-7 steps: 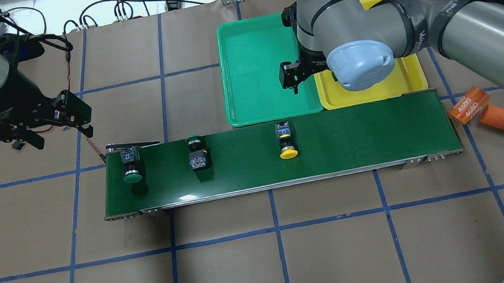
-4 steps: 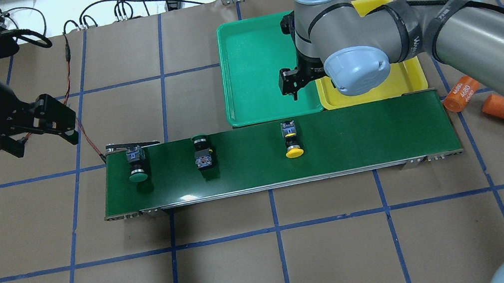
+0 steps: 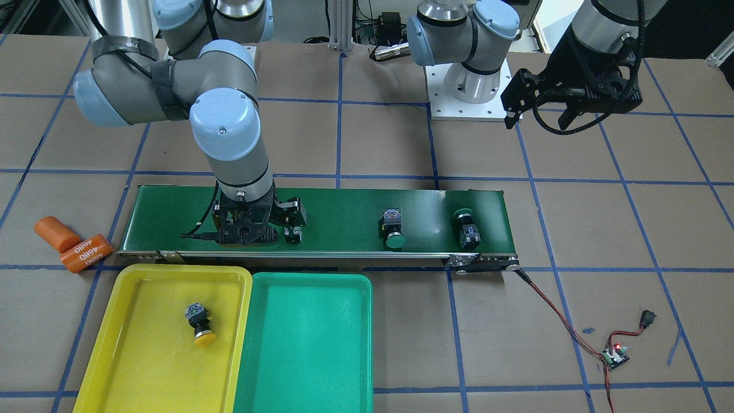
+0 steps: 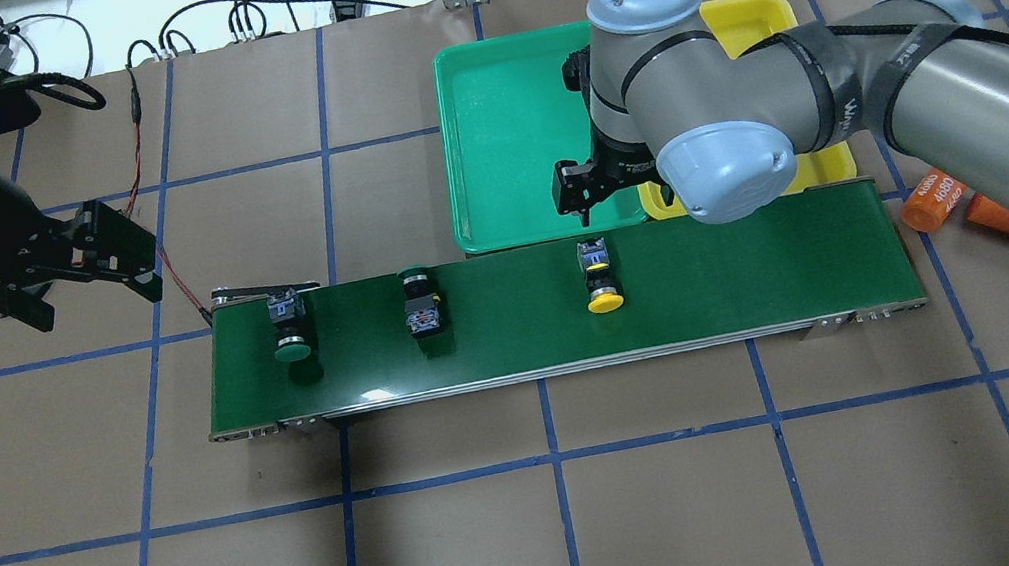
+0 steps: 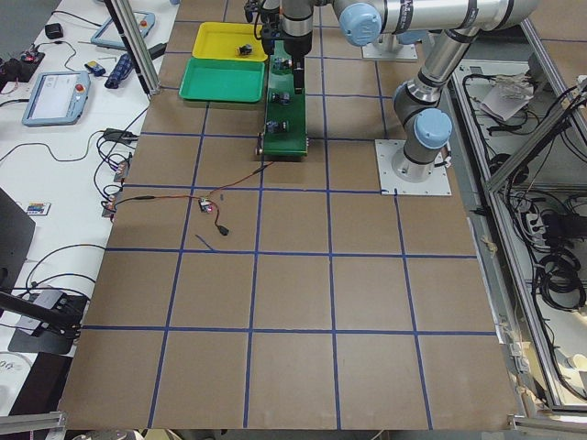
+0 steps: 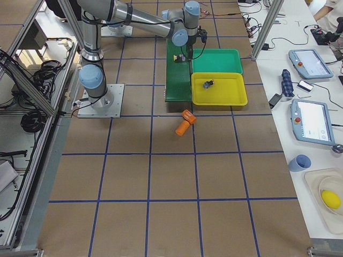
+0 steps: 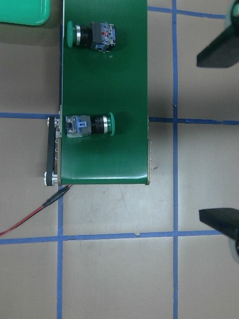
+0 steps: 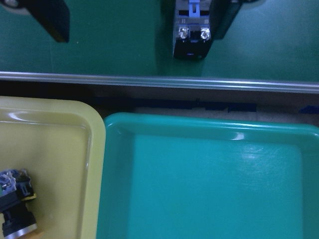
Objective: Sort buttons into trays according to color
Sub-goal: 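Raise the left gripper away from the belt while the right gripper lowers toward the belt, then grasp the second yellow-capped button on the belt with the right gripper, then carry the yellow button into the yellow tray and open the right gripper, then lower the right gripper to the belt and grasp a green-capped button, then carry the green button into the green tray and open the right gripper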
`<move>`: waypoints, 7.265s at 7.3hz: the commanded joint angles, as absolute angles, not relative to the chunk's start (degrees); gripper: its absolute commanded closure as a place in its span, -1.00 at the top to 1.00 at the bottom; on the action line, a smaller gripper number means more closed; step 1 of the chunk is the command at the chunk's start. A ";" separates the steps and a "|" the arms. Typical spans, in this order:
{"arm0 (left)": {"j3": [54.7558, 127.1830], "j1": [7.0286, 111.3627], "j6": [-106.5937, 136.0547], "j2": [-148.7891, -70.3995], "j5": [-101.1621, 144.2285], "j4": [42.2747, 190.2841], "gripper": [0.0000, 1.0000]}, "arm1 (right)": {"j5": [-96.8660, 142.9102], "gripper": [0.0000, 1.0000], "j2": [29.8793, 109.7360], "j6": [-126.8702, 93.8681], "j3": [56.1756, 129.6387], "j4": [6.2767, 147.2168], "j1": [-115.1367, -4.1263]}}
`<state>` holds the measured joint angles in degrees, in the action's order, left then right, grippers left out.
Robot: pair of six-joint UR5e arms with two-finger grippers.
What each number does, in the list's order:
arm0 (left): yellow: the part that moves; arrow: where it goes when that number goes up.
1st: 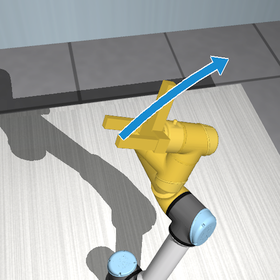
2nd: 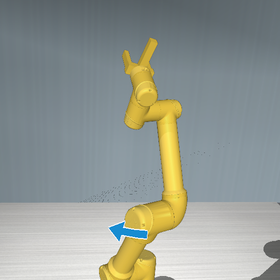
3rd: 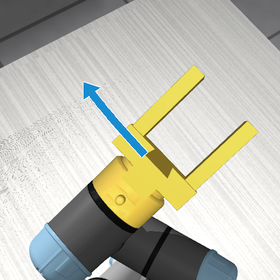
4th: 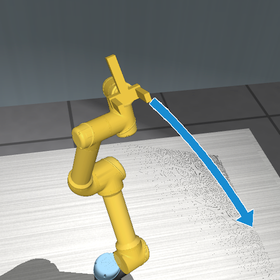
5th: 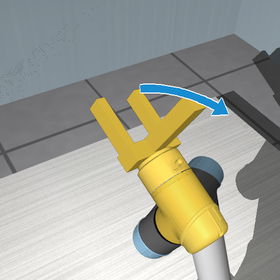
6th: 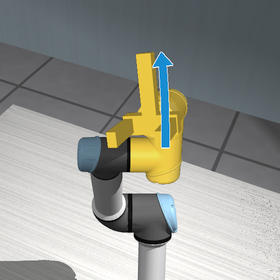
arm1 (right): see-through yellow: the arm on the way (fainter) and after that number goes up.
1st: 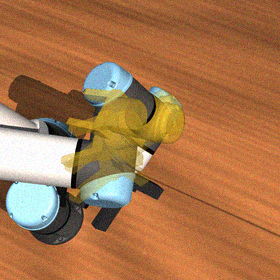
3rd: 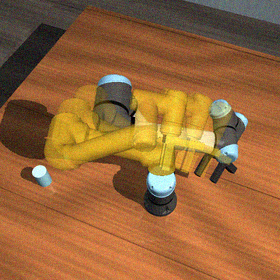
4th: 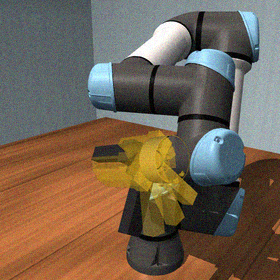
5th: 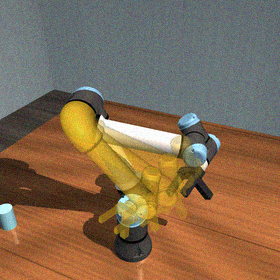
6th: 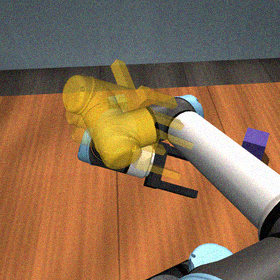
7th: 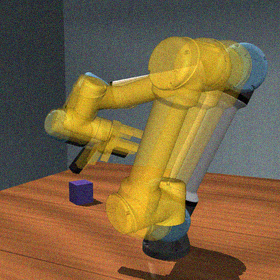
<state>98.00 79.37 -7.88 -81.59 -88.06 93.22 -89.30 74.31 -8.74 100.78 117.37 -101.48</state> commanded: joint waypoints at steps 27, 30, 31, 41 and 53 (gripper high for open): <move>102.48 85.17 -6.94 -79.98 -90.97 89.30 1.00 | -92.90 0.99 61.87 27.60 91.49 131.57 -84.46; 103.71 85.17 -7.21 -79.89 -90.97 86.67 1.00 | -89.56 1.00 68.08 21.23 92.72 125.64 -85.86; 103.71 85.17 -7.29 -79.81 -90.97 86.66 1.00 | -89.56 1.00 70.99 16.14 92.72 121.42 -88.57; 103.80 85.17 -6.77 -79.89 -91.05 86.13 1.00 | -90.18 0.85 74.79 -10.02 102.56 119.44 -105.29; 103.80 85.08 -6.86 -79.89 -90.53 84.11 1.00 | -90.96 -1.00 72.42 -8.79 103.63 120.76 -105.21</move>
